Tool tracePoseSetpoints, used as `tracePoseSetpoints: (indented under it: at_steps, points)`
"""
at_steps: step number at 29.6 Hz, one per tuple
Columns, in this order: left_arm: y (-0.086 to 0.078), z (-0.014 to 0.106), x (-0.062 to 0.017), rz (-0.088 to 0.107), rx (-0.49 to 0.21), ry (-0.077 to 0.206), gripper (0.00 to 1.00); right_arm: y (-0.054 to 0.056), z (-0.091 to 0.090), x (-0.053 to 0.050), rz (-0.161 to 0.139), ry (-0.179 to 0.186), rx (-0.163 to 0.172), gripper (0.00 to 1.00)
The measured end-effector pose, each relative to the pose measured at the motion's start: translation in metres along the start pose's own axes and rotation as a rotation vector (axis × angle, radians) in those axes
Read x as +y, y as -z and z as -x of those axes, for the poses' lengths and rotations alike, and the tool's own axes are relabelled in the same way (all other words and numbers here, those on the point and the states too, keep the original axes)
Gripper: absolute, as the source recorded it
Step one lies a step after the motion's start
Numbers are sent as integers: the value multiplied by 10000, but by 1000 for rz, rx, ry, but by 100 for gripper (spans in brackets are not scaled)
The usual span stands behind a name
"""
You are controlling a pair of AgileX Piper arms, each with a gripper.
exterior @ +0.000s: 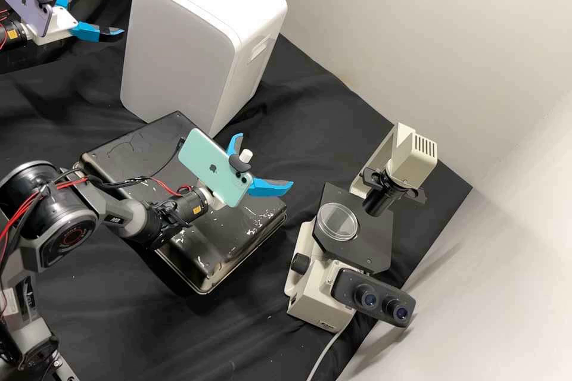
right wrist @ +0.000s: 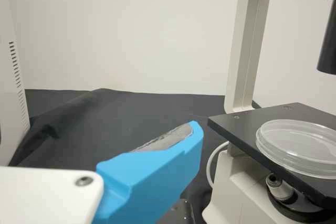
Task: Place the petri dish on the bench
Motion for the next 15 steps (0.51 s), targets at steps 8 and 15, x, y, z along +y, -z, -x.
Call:
tracePoseSetpoints:
  at_steps: [8,15]
  points:
    - [0,0,0,0,0,0,100,0,0,0,0,0,0,100]
    - [-43,5,-12,1,-14,4,100,0,0,0,0,0,0,100]
